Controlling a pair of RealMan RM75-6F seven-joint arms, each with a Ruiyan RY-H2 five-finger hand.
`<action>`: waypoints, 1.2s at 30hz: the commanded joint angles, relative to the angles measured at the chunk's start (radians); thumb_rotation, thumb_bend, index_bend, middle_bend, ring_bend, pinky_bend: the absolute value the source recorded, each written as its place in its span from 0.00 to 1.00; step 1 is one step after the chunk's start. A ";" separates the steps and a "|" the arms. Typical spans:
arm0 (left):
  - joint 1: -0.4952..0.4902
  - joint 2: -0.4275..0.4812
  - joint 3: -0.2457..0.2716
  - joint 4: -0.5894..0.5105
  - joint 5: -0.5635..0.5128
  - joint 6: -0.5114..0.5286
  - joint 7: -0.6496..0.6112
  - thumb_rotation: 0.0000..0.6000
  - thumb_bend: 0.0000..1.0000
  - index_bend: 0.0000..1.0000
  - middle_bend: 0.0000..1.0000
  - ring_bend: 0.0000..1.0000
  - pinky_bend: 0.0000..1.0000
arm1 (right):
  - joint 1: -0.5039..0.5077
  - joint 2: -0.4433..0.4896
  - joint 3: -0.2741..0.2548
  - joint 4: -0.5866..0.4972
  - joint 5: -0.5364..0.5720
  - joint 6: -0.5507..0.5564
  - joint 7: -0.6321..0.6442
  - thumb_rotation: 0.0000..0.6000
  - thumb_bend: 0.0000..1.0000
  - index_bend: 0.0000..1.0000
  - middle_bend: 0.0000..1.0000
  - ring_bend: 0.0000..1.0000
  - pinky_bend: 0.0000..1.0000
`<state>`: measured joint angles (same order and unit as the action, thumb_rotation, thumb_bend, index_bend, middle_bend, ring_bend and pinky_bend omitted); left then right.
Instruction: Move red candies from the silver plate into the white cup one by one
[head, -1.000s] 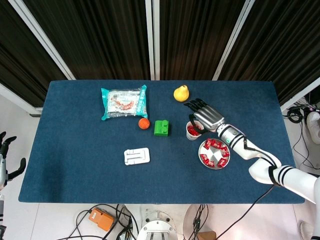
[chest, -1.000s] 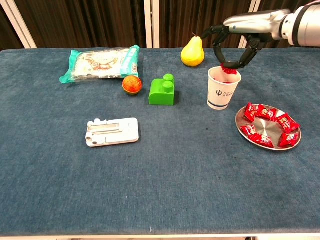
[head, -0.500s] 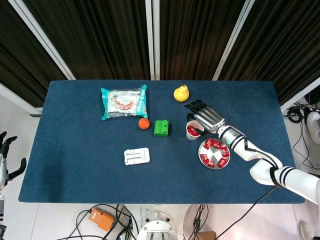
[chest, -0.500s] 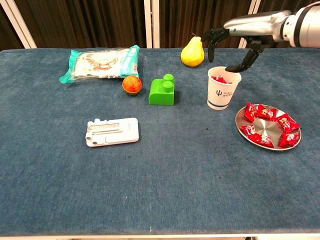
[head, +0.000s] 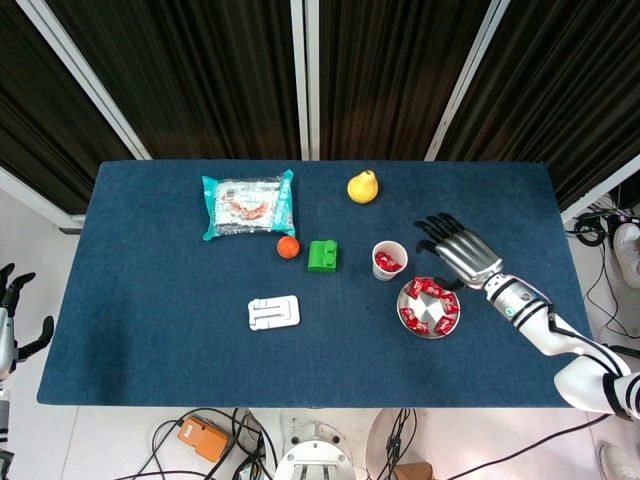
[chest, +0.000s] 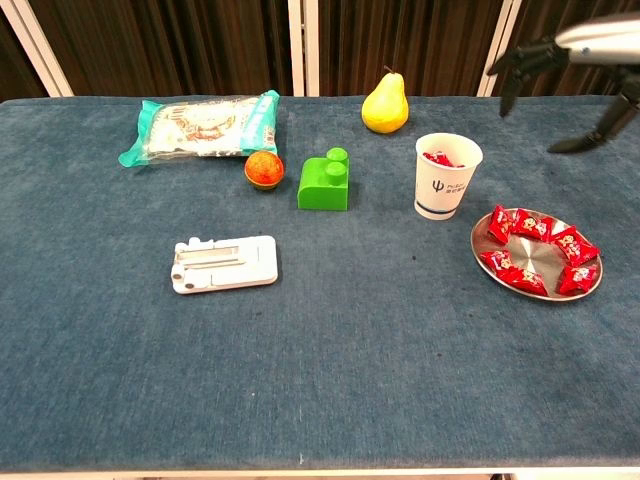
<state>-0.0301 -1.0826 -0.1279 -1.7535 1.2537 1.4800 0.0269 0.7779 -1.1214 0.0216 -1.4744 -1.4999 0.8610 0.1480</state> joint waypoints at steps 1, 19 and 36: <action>0.000 -0.001 0.000 0.000 0.000 0.001 0.001 1.00 0.35 0.16 0.00 0.00 0.00 | -0.027 0.011 -0.024 -0.014 0.017 -0.011 -0.030 1.00 0.44 0.38 0.11 0.05 0.00; 0.004 0.003 -0.002 -0.003 -0.009 -0.001 -0.013 1.00 0.35 0.16 0.00 0.00 0.00 | -0.036 -0.106 -0.061 0.078 -0.010 -0.071 -0.125 1.00 0.44 0.43 0.11 0.05 0.00; 0.004 0.003 -0.002 0.000 -0.004 0.001 -0.012 1.00 0.35 0.16 0.00 0.00 0.00 | -0.033 -0.147 -0.050 0.163 0.006 -0.092 -0.146 1.00 0.44 0.44 0.11 0.05 0.00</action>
<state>-0.0263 -1.0801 -0.1296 -1.7538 1.2496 1.4808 0.0149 0.7456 -1.2697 -0.0274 -1.3145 -1.4978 0.7729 0.0049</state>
